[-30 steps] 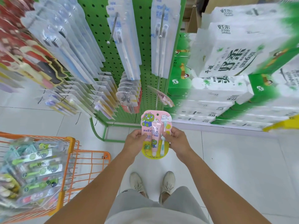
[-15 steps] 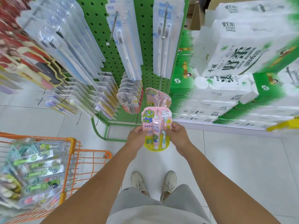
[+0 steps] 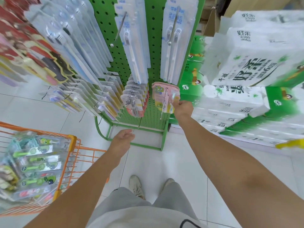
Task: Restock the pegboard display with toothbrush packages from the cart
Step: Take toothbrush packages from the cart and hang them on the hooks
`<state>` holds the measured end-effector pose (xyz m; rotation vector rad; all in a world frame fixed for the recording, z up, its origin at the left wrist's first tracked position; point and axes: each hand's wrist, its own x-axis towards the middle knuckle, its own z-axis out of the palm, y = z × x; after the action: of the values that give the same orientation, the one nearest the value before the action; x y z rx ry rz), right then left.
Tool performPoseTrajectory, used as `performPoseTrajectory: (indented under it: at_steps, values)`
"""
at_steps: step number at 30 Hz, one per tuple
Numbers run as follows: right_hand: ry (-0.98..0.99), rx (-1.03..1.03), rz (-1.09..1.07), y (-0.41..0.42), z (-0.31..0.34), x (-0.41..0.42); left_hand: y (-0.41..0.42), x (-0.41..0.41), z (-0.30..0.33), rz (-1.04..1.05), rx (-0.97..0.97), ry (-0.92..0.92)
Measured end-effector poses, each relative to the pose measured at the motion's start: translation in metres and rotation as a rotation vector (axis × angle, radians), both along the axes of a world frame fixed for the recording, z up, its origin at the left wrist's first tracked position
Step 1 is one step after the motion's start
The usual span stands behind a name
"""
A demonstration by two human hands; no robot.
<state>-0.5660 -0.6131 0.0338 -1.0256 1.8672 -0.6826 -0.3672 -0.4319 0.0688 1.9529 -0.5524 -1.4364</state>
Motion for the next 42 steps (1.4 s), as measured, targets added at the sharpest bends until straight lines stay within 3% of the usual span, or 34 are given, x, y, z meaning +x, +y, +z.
performPoseTrajectory:
  at_steps: [6, 12, 16, 21, 28, 34, 37, 42]
  values:
    - [0.023, 0.077, -0.017, -0.03, 0.005, 0.01, 0.019, 0.013, 0.002, 0.067, -0.025, -0.01]
    - [-0.002, 0.234, -0.001, 0.001, 0.009, -0.001, 0.038, 0.011, 0.007, 0.161, -0.03, -0.001]
    - [-0.33, 0.487, -0.149, 0.085, -0.019, -0.012, 0.059, 0.01, 0.006, 0.264, -0.012, 0.077]
    - [-0.402, 0.667, 0.234, 0.184, -0.015, 0.042, 0.095, 0.052, 0.02, 0.395, -0.054, 0.106]
    - [-0.428, 0.512, 0.833, 0.255, 0.056, 0.23, 0.169, 0.19, 0.034, 0.674, -0.156, 0.013]
    - [-0.294, 0.431, 0.976, 0.317, 0.053, 0.386, 0.282, 0.322, -0.011, 0.801, -0.083, -0.174]
    - [-0.204, 0.439, 1.012, 0.356, 0.033, 0.451, 0.341, 0.379, -0.024, 0.857, 0.052, -0.257]
    - [0.021, 0.204, 1.247, 0.407, 0.009, 0.524, 0.383, 0.433, -0.043, 0.904, 0.115, -0.304]
